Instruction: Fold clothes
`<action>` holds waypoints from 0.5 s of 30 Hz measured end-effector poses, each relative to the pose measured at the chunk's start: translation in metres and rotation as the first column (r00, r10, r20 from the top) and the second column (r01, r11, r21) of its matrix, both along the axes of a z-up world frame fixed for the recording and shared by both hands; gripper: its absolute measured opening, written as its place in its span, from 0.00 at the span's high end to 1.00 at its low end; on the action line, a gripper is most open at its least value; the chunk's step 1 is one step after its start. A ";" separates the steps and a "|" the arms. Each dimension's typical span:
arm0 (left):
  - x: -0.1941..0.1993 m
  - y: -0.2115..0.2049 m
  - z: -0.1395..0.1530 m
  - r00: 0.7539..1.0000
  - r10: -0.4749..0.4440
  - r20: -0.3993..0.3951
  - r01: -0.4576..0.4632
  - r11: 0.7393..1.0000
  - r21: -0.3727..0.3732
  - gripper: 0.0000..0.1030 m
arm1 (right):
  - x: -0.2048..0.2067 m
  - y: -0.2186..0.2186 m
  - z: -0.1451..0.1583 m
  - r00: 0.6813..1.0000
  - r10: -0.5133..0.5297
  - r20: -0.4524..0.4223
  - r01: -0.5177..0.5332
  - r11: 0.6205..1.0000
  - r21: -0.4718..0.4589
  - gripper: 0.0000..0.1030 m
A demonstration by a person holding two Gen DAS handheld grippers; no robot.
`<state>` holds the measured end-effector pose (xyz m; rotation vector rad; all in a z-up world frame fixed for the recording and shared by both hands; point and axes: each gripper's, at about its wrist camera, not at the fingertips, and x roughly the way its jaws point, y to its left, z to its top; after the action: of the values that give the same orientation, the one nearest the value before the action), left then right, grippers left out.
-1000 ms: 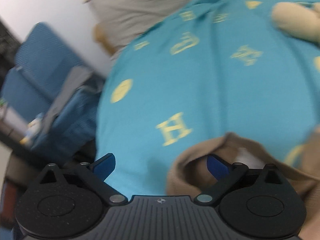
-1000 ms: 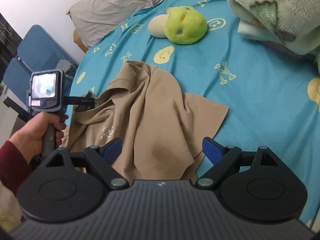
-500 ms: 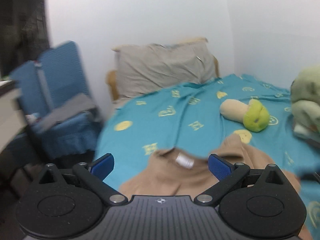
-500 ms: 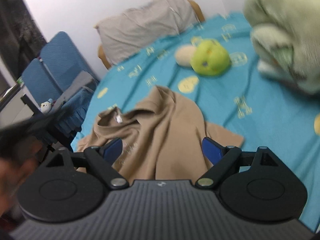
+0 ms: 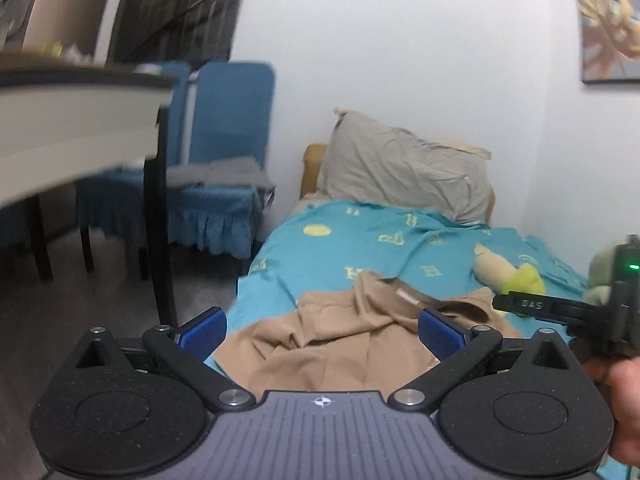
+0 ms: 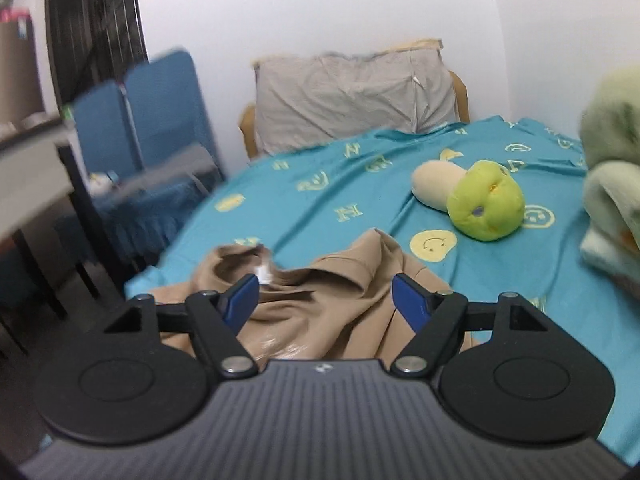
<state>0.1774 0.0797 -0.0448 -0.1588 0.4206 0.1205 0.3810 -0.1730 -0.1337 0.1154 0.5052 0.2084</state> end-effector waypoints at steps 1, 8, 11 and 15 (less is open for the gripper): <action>0.005 0.006 -0.004 1.000 0.007 -0.016 -0.007 1.000 -0.019 0.00 | 0.015 0.006 -0.006 1.000 -0.009 -0.024 0.008 0.999 -0.035 0.30; 0.020 0.048 -0.017 0.995 0.073 -0.063 -0.082 0.985 -0.151 0.00 | 0.099 0.028 -0.035 0.991 -0.094 -0.098 0.077 0.983 -0.166 0.61; 0.027 0.061 -0.025 0.990 0.105 -0.089 -0.120 0.975 -0.185 0.00 | 0.135 0.032 -0.032 0.982 -0.169 -0.079 0.154 0.974 -0.165 0.63; 0.030 0.072 -0.030 0.986 0.121 -0.119 -0.143 0.968 -0.204 0.00 | 0.182 0.028 -0.024 0.960 -0.267 -0.085 0.258 0.961 -0.102 0.63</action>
<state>0.2074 0.1519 -0.0749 -0.3923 0.5288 0.2163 0.5630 -0.1449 -0.1581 0.1041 0.5904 -0.0812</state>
